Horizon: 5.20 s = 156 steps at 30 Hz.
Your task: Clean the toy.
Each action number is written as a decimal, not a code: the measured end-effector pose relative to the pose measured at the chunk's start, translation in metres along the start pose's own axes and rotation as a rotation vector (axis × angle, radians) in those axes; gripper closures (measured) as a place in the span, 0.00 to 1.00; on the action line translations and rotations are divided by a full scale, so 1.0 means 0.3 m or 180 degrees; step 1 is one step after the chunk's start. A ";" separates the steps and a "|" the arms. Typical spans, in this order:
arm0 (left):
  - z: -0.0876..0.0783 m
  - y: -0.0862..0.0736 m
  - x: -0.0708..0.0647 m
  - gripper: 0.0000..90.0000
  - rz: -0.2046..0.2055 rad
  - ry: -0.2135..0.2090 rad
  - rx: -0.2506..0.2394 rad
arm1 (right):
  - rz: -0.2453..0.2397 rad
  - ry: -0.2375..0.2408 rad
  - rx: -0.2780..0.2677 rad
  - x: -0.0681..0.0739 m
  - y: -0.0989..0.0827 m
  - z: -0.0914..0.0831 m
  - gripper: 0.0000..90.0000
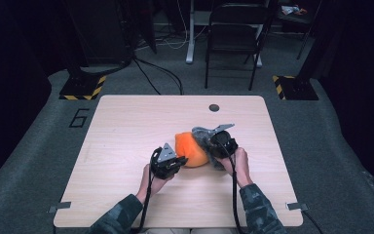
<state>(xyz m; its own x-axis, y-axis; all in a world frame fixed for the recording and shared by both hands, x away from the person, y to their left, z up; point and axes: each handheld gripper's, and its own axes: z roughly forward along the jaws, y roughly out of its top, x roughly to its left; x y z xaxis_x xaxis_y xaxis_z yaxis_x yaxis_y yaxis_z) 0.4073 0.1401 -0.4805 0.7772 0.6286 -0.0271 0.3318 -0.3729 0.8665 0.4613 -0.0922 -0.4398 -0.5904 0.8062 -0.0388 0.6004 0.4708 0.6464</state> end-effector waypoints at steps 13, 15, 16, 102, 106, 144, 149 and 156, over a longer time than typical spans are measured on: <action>0.000 -0.002 0.006 0.95 -0.0022 -0.0006 -0.0018 | 0.0190 -0.0155 0.0504 -0.068 -0.083 0.117 0.85; 0.000 -0.002 0.006 0.95 -0.0024 -0.0008 -0.0026 | 0.0221 -0.0126 0.0529 -0.077 -0.089 0.122 0.85; -0.001 -0.002 0.007 0.95 -0.0027 -0.0007 -0.0031 | 0.0221 -0.0141 0.0514 -0.083 -0.086 0.112 0.85; -0.013 0.004 -0.026 0.97 0.0412 0.0207 -0.0072 | 0.0100 -0.0062 -0.0096 -0.035 0.025 -0.064 0.84; -0.011 0.003 -0.028 0.97 0.0433 0.0193 -0.0082 | -0.0216 0.0088 -0.0248 0.064 0.063 -0.091 0.84; -0.010 -0.005 -0.014 0.96 0.0405 0.0208 -0.0067 | 0.0162 -0.0168 0.0248 -0.085 -0.039 0.039 0.84; -0.009 -0.005 -0.015 0.96 0.0389 0.0211 -0.0079 | 0.0051 -0.0006 -0.0073 -0.046 0.028 -0.081 0.84; -0.011 -0.006 -0.012 0.94 0.0393 0.0242 -0.0069 | -0.0318 0.0114 0.0222 0.072 0.035 -0.008 0.84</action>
<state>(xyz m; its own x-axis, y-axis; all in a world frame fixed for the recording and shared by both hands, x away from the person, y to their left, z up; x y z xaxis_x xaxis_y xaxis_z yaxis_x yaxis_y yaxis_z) 0.4021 0.1407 -0.4804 0.7685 0.6290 0.1174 0.2240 -0.4363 0.8715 0.4536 -0.0709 -0.4322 -0.6672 0.7414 -0.0724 0.5730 0.5729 0.5860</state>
